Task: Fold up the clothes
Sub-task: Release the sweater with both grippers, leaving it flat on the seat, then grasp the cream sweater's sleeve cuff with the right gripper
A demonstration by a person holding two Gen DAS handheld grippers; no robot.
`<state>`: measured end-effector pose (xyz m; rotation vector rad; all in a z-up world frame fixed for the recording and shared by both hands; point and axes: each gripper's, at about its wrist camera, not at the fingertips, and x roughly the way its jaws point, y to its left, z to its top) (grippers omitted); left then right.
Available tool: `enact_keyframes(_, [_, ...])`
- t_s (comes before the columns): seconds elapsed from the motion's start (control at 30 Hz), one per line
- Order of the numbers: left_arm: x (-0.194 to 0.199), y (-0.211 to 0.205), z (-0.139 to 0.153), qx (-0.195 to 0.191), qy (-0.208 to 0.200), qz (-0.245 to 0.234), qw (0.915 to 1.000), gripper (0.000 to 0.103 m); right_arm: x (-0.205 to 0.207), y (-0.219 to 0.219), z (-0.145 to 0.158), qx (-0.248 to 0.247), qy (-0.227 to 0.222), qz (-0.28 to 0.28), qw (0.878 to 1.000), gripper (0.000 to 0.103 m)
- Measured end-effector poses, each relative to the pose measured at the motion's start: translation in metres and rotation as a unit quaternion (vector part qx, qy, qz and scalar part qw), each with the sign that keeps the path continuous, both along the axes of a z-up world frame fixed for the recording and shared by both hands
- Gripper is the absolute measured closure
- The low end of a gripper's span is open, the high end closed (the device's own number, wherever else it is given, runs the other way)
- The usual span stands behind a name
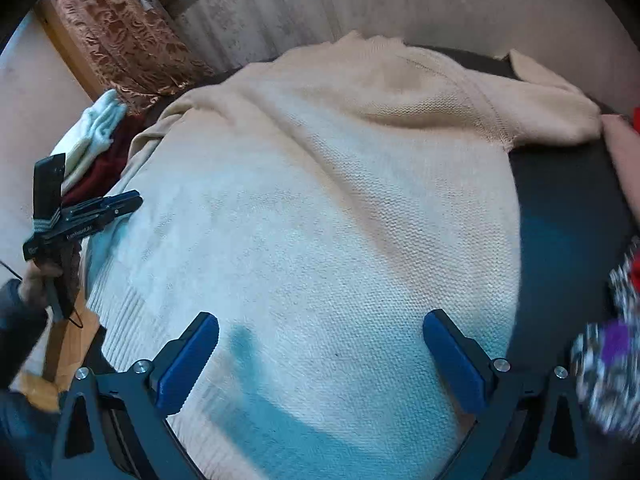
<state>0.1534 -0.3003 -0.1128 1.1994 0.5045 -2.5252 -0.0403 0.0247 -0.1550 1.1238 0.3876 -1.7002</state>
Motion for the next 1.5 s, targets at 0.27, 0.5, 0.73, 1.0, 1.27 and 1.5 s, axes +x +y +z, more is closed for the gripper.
enact_keyframes(0.27, [0.037,0.018,0.001,0.007,-0.005,0.021,0.9998,0.074,0.046,0.006,-0.004,0.039,0.078,0.030,0.996,0.000])
enact_keyframes(0.5, [0.048,0.022,0.007,0.024,-0.046,0.014,0.9985,0.074,0.056,0.007,-0.005,0.040,0.087,0.031,0.995,0.000])
enact_keyframes(0.73, [0.014,0.006,0.050,0.001,0.012,0.004,0.9999,0.071,0.031,-0.011,0.024,-0.016,0.039,-0.006,0.999,0.000])
enact_keyframes(1.0, [-0.037,-0.003,0.014,0.021,0.009,0.003,0.9997,0.070,-0.013,-0.066,0.015,-0.047,0.001,-0.077,0.996,0.000])
enact_keyframes(1.27, [0.002,-0.015,0.005,0.081,0.056,0.071,0.9926,0.072,0.030,-0.061,-0.013,-0.033,0.096,-0.033,0.994,0.000])
enact_keyframes(1.5, [-0.059,0.007,0.038,0.003,0.063,0.020,0.9978,0.059,0.014,-0.041,-0.010,-0.082,0.025,-0.041,0.995,0.000])
